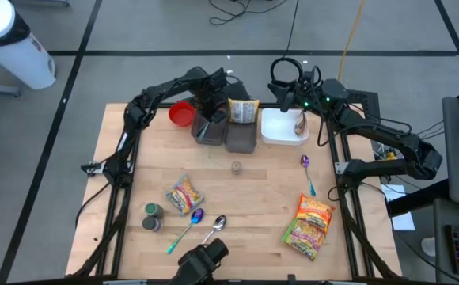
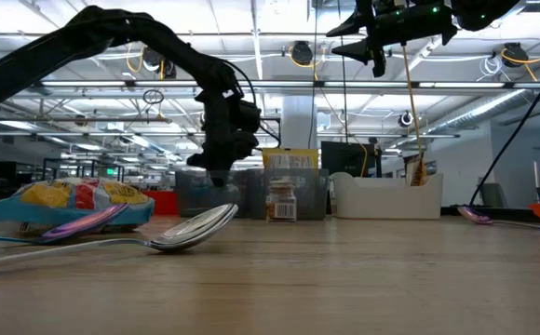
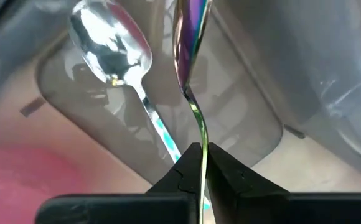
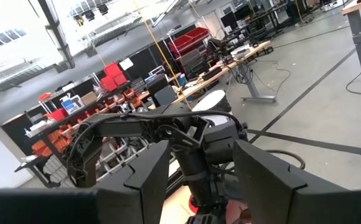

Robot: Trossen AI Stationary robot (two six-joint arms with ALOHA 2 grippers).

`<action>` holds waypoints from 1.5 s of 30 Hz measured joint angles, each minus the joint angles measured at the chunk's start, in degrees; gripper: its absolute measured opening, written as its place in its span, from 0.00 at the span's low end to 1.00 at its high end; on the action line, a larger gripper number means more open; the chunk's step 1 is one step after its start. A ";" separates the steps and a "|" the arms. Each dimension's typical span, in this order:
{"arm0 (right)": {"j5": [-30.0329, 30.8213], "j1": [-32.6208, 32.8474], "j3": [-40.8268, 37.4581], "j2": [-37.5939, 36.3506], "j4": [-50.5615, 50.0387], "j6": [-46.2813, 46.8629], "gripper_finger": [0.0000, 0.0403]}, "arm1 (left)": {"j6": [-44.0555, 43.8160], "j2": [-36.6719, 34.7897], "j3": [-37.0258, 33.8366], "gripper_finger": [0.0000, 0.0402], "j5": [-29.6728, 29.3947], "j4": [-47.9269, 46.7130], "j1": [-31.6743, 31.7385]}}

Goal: Pick & Place Food Item
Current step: Put the top left purple and blue spoon into the left black bin, then put the green seasoning bottle into the white bin

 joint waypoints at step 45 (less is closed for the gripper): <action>0.08 0.37 0.00 0.00 -0.76 -0.16 0.42 | -1.99 -3.47 9.11 0.54 6.12 -7.03 1.87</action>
